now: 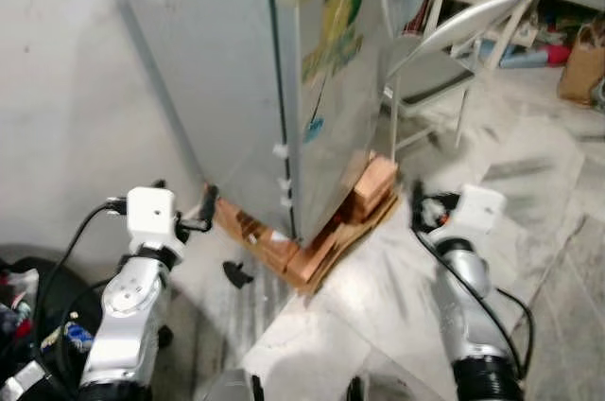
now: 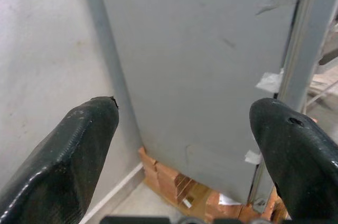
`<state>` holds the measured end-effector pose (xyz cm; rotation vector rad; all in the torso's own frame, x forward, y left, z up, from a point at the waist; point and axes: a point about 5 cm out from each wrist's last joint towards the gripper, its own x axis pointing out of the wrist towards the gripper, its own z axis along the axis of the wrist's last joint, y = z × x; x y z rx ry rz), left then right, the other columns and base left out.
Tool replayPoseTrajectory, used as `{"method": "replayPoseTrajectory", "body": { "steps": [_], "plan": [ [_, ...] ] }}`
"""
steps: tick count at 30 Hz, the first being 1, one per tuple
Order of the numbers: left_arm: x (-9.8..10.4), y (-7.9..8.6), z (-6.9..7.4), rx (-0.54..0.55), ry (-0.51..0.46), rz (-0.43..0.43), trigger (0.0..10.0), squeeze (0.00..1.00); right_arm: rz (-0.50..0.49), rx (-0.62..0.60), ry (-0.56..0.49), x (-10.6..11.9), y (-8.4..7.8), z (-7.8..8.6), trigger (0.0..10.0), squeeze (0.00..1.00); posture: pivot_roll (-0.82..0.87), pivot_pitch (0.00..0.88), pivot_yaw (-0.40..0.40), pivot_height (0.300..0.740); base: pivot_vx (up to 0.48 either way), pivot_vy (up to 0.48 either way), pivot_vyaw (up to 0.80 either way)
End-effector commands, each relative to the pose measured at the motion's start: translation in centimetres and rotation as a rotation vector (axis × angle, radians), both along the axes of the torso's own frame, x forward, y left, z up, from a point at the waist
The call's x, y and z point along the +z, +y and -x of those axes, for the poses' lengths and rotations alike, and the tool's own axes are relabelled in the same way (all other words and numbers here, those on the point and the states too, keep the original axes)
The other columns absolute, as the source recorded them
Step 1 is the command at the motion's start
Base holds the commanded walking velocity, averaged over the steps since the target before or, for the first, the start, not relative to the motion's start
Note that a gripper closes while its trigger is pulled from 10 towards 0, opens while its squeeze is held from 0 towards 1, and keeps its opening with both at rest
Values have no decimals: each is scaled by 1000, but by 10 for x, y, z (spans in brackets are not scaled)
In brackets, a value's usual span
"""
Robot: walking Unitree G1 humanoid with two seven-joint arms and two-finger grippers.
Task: Restocking fridge
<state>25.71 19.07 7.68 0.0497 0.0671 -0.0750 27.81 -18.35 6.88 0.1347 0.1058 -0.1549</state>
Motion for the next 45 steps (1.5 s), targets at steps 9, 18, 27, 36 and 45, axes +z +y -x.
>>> {"method": "replayPoseTrajectory", "body": {
  "steps": [9,18,27,36,45],
  "plan": [
    [0,-10,0,-38,-23,30,10000,0,30,13,-18,11,-7,-10,10000,0,-39,60,0,740,28,193,-759],
    [2,-14,-1,-61,-35,37,10000,0,29,38,-22,13,-2,-10,10000,0,-47,66,-4,740,286,292,-800],
    [2,-18,-4,-78,-39,40,10000,0,35,50,-15,12,-1,-9,10000,0,-51,67,-9,740,241,60,-800],
    [4,-16,-4,-59,-44,40,10000,0,39,53,-17,14,-1,-12,10000,0,-46,90,-13,740,0,0,-800],
    [4,-10,-5,-18,-49,35,10000,0,42,60,-12,13,-1,-11,10000,0,-48,80,-18,740,0,0,-53]
  ]
}}
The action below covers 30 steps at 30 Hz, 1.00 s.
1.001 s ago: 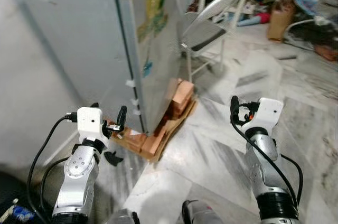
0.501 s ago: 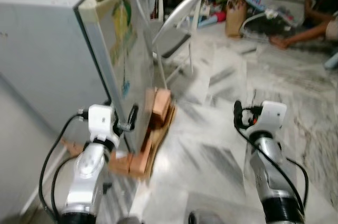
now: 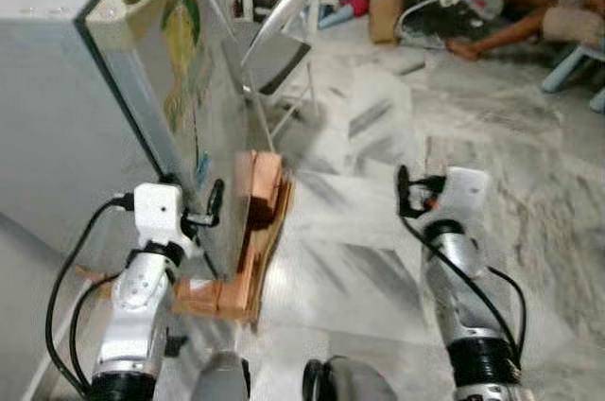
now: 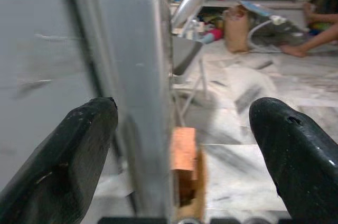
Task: Restocking fridge
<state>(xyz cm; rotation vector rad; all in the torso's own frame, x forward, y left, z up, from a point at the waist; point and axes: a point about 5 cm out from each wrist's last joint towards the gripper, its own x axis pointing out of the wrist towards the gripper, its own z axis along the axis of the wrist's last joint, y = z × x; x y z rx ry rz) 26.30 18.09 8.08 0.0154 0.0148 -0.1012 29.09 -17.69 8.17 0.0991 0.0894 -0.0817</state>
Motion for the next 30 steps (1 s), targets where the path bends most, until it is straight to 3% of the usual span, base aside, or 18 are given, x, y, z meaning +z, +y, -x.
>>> {"method": "replayPoseTrajectory", "body": {
  "steps": [1,13,15,18,24,30],
  "plan": [
    [0,0,0,8,1,-2,10000,0,9,-14,6,0,-7,2,10000,0,-48,80,-18,740,0,0,0],
    [-3,6,3,28,16,-2,10000,0,9,-13,14,-2,-8,3,10000,0,-46,81,-19,740,0,0,0],
    [-3,8,-1,35,18,-11,10000,0,16,-3,18,-1,-8,2,10000,0,-45,97,-32,740,0,0,0],
    [3,13,-20,53,0,-23,10000,0,28,26,39,-1,-8,4,10000,0,-54,107,-35,740,0,0,0],
    [9,13,-37,37,-11,-13,10000,0,42,18,85,-9,-14,15,10000,0,-69,111,-34,740,0,0,0],
    [5,7,-43,23,-4,-12,10000,0,51,13,97,-10,-18,19,10000,0,-83,113,-39,740,0,0,0]
  ]
}}
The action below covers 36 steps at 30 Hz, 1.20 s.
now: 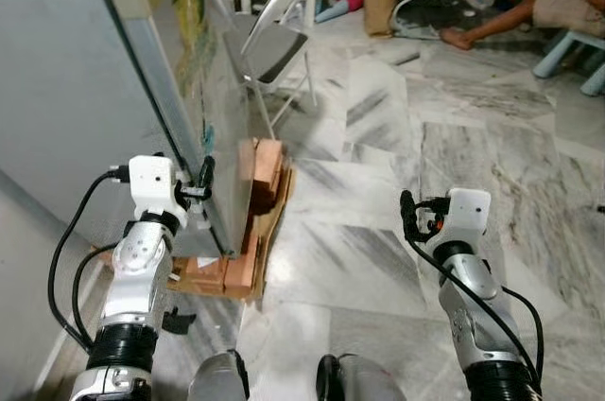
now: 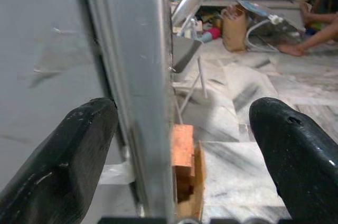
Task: Restocking fridge
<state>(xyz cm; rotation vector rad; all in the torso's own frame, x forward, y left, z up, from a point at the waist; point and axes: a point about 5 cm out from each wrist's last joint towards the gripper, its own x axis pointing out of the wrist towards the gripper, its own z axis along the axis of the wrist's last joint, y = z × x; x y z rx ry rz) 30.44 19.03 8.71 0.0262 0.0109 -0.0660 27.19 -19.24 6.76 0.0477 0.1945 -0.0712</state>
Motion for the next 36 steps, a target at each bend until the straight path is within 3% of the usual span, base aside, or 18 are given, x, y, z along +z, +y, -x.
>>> {"method": "replayPoseTrajectory", "body": {
  "steps": [1,8,16,26,33,36],
  "plan": [
    [-3,-4,-3,-16,7,2,10000,0,9,-2,-6,4,-3,0,10000,0,-87,112,-41,740,0,0,0],
    [-7,-13,-12,-16,21,11,10000,0,26,12,8,5,-9,5,10000,0,-101,111,-50,740,0,0,0],
    [-3,-9,-28,48,9,5,10000,0,75,5,54,1,-31,24,10000,0,-124,108,-56,740,0,0,0],
    [-2,-4,-33,100,6,-33,10000,0,83,12,65,0,-30,30,10000,0,-126,110,-50,740,0,0,0],
    [-2,-15,-33,39,-2,-5,10000,0,81,16,62,0,-29,26,10000,0,-121,111,-49,740,0,0,0],
    [3,-30,-37,-31,-15,-14,10000,0,90,36,69,0,-30,27,10000,0,-111,112,-56,740,0,0,0]
  ]
}}
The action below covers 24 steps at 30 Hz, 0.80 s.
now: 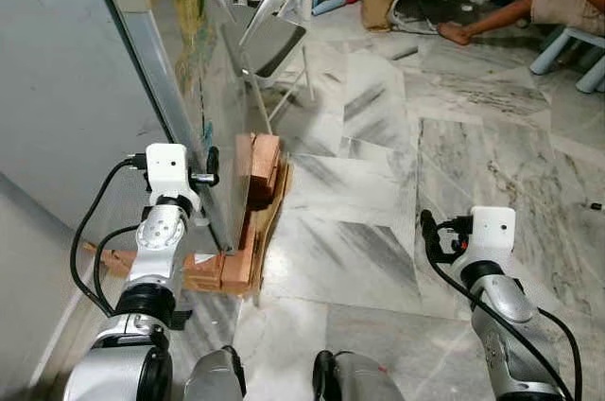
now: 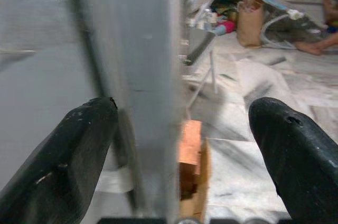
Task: Restocking fridge
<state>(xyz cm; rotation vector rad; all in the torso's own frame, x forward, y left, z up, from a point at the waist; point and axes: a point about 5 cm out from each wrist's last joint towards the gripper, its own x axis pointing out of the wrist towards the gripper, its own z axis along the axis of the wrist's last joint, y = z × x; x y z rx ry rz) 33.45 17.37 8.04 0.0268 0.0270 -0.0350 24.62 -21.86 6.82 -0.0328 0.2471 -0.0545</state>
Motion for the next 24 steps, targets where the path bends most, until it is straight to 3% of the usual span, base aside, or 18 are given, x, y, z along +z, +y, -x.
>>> {"method": "replayPoseTrajectory", "body": {
  "steps": [1,6,13,16,19,20,23,24],
  "plan": [
    [9,-13,-7,-62,-30,-12,10000,0,13,10,14,-1,-4,1,10000,0,-111,112,-56,740,0,0,0],
    [16,-29,-16,-133,-34,-22,10000,0,30,22,43,-5,-10,9,10000,0,-116,113,-50,740,0,0,0],
    [22,-38,-21,-149,-42,-30,10000,0,34,26,67,-9,-12,16,10000,0,-120,113,-44,740,0,0,0],
    [31,-51,-26,-188,-60,-16,10000,0,3,73,102,-15,-11,23,10000,0,-119,110,-41,740,0,0,0],
    [49,-93,-24,-385,-137,-14,10000,0,-20,144,145,-21,-11,32,10000,0,-117,109,-42,740,0,0,0],
    [49,-93,-24,-385,-137,-14,10000,0,-20,144,145,-21,-11,32,10000,0,-117,109,-42,740,0,0,0],
    [78,-176,18,-830,-272,34,10000,0,-3,139,177,-34,-18,35,10000,0,-96,99,-41,740,0,0,0],
    [84,-191,30,-915,-291,61,10000,0,-2,136,182,-36,-19,34,10000,0,-97,98,-41,740,0,0,0]
  ]
}}
